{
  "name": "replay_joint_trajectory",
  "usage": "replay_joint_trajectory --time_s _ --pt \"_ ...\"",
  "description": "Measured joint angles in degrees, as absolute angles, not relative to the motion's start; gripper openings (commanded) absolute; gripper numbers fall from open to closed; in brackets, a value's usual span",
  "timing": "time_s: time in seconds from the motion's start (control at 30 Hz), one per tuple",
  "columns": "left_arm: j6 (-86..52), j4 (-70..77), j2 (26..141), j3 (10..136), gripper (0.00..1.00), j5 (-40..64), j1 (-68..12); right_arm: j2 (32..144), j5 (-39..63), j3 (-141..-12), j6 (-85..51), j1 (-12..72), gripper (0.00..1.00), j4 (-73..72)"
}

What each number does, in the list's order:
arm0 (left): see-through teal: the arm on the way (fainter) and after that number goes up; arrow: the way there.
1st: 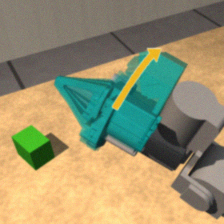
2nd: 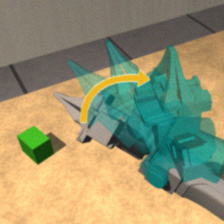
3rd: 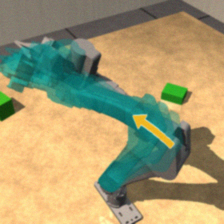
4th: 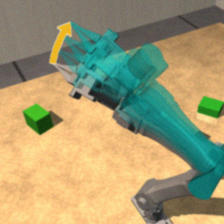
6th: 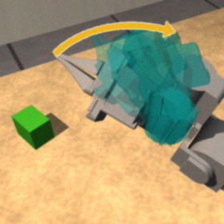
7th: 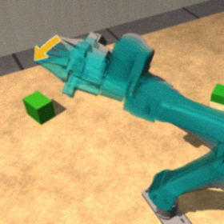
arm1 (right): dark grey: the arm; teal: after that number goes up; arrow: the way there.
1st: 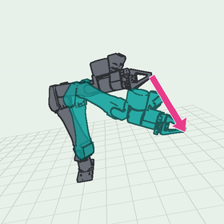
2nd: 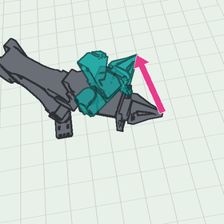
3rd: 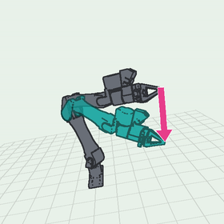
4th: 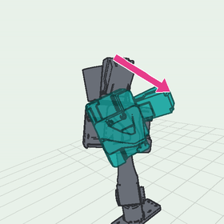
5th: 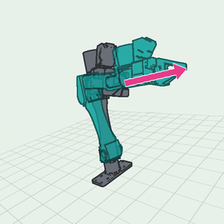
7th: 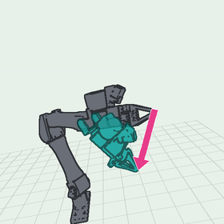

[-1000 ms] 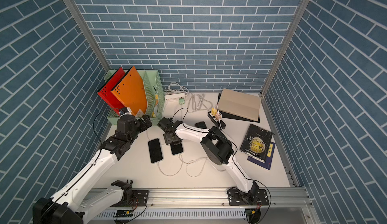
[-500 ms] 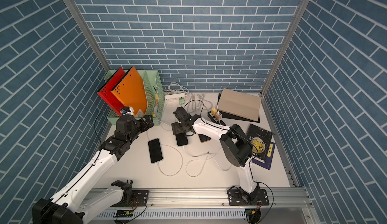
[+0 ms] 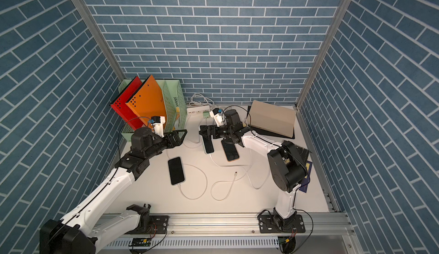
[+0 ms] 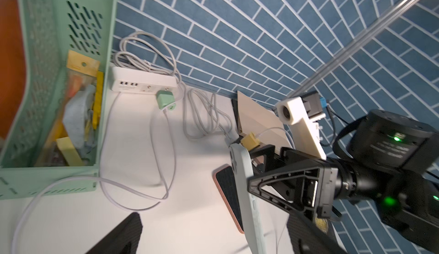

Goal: Unplug the charging cable from the phone
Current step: Pick up the phone at the center of the board.

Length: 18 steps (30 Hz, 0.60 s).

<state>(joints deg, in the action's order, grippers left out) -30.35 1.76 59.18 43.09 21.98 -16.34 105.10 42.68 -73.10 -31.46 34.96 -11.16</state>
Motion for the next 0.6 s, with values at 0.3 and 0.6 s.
replay_joint_trajectory --time_s 0.3,0.6 --pt "-30.11 7.51 61.63 43.09 1.0 39.07 -16.32 103.48 61.45 -71.72 -36.25 32.08 0.16 -22.94" --pt "-28.97 11.77 61.73 43.13 1.0 49.06 -18.31 98.21 70.96 -71.55 -37.93 32.25 0.13 -26.72"
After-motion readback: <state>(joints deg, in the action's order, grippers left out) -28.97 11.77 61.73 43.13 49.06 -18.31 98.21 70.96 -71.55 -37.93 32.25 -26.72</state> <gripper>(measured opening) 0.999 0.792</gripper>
